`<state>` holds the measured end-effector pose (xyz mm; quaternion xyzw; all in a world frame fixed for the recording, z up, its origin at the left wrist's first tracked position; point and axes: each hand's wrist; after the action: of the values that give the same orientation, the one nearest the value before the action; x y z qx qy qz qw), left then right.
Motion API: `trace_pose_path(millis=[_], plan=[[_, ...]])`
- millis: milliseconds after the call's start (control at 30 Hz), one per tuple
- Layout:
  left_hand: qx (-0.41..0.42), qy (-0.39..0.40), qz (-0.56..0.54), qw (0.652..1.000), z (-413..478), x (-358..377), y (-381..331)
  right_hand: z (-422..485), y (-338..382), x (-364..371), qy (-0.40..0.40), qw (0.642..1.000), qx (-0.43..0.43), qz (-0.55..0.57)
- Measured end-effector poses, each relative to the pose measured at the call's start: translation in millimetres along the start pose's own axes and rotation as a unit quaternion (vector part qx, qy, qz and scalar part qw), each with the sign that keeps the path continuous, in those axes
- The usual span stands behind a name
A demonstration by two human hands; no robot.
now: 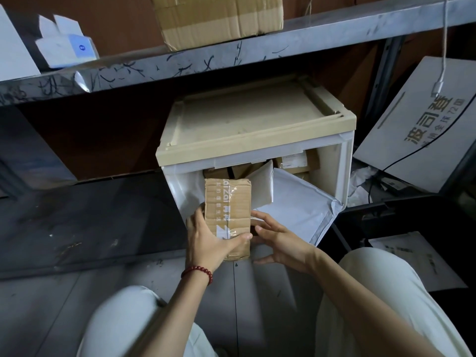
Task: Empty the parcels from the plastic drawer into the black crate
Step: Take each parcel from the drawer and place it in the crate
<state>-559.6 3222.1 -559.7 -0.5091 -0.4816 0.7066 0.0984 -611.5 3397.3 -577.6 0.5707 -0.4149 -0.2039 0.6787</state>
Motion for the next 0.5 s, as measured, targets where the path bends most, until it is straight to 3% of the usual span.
trace_pose_path(millis=[167,233,367,500], plan=[[-0.033,-0.037,0.004,0.999,-0.8,4.1,0.7,-0.1,2.1,6.5,0.03,0.999,0.021,-0.038],[-0.03,-0.032,0.006,0.999,0.4,3.5,1.2,1.5,0.6,6.9,0.007,0.997,0.012,-0.071],[-0.029,0.037,-0.044,0.998,-1.5,2.7,2.1,10.2,-7.9,-3.0,-0.107,0.986,0.002,-0.129],[-0.068,0.128,-0.124,0.982,-1.0,-1.1,0.4,14.3,-14.2,-8.9,-0.116,0.986,0.058,-0.106]])
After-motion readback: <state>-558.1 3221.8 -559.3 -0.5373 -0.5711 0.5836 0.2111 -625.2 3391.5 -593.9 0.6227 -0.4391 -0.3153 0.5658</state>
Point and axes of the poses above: each hand's wrist, its own z-axis towards the middle knuckle, its own x-axis out of the palm, y = z × x, and after that the axes turned 14 degrees about -x, right-handed
